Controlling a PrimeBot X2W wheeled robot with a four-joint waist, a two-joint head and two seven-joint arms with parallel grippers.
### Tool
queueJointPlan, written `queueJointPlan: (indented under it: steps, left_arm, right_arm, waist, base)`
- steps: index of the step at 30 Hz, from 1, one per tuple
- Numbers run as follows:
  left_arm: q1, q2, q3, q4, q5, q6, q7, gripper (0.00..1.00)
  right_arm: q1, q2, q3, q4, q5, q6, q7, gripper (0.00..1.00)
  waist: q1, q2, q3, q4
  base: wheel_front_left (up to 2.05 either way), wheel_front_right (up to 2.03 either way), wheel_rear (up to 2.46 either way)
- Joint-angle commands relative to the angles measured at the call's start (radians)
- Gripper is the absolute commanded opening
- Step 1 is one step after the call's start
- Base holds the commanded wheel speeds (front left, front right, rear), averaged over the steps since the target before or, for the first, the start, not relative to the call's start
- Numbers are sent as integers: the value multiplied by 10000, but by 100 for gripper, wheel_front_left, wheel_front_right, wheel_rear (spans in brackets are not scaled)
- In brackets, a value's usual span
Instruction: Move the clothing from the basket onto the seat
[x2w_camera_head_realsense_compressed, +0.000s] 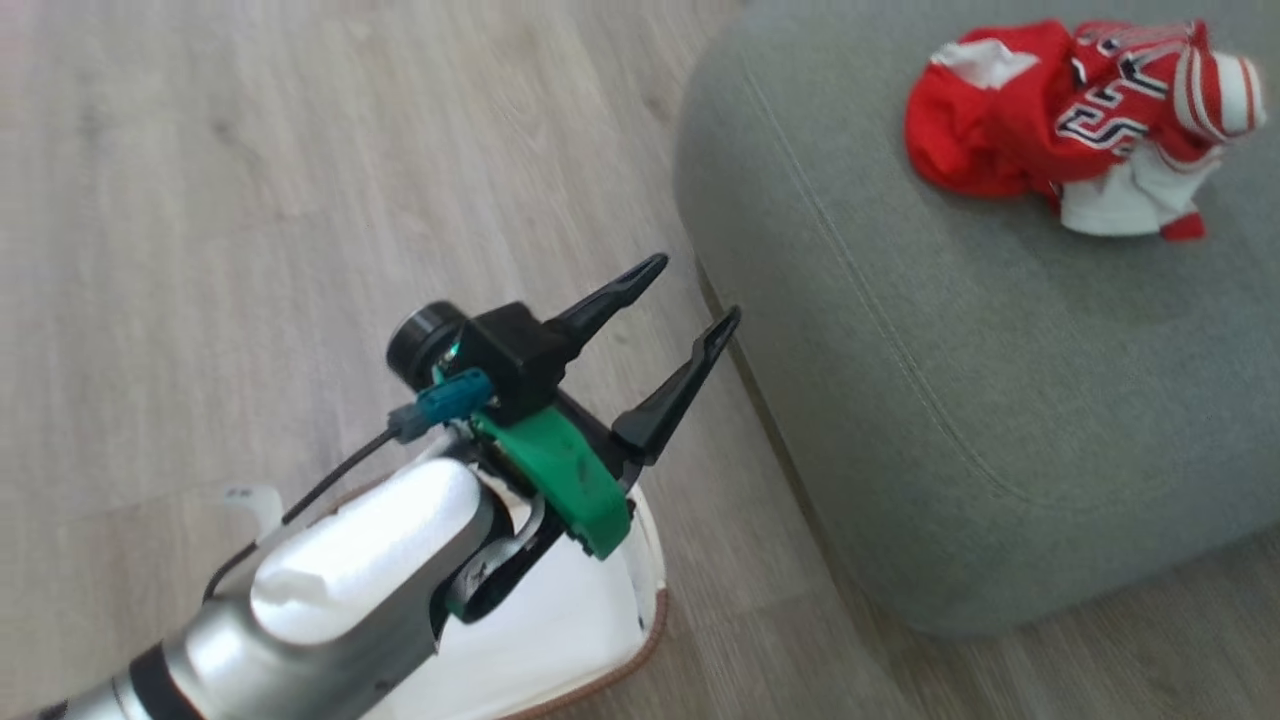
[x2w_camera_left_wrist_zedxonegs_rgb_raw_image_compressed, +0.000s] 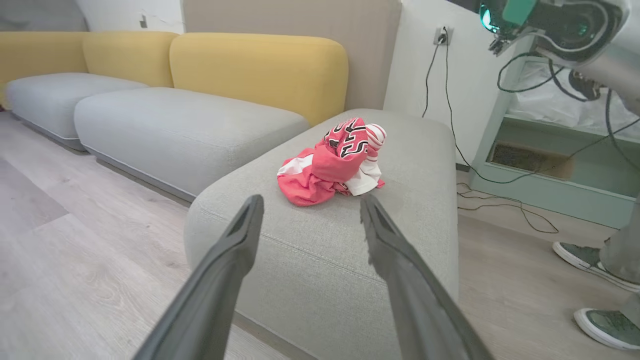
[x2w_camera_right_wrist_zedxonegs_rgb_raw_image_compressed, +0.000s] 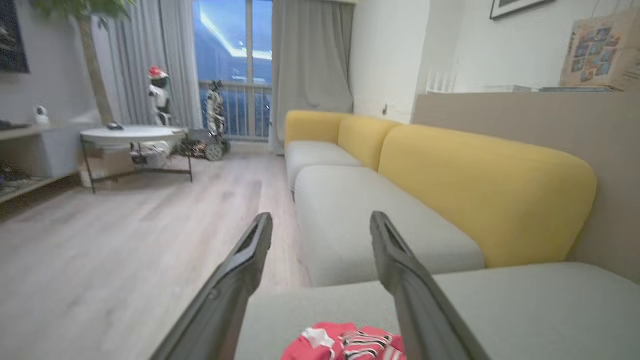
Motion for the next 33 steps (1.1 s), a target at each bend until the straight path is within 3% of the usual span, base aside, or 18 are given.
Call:
queueJointPlan:
  steps: [1, 11, 18, 27, 33]
  left_arm:
    - [-110, 263, 549, -300, -80, 124, -149, 100]
    - [767, 828, 1205, -370, -529, 770, -459, 100]
    - [1486, 1317, 1834, -651, -749, 1299, -662, 100]
    - [2811, 1962, 3083, -973, -800, 2025, -812, 100]
    - [4157, 1718, 4604, -1203, -279, 2350, -824, 100]
  right_arm:
    - [264, 197, -139, -617, -125, -4, -234, 100]
    - [2806, 1630, -1037, -2612, -1182, -4, -922, 100]
    - [4721, 2267, -958, -3650, -1450, -4, -1453, 100]
    - [6420, 2743, -677, -3382, -1498, -4, -2552, 100]
    - [7033, 2989, -355, -2722, -1709, -4, -3164, 100]
  waist:
    - [1, -1, -348, 386]
    - [1, -1, -1021, 1462]
    - [1, -1, -1199, 2219]
    - [1, -1, -1344, 2675]
    - [1, -1, -1375, 2803]
  base:
    - [0, 0, 0]
    - [0, 0, 0]
    - [0, 0, 0]
    - [0, 0, 0]
    - [0, 0, 0]
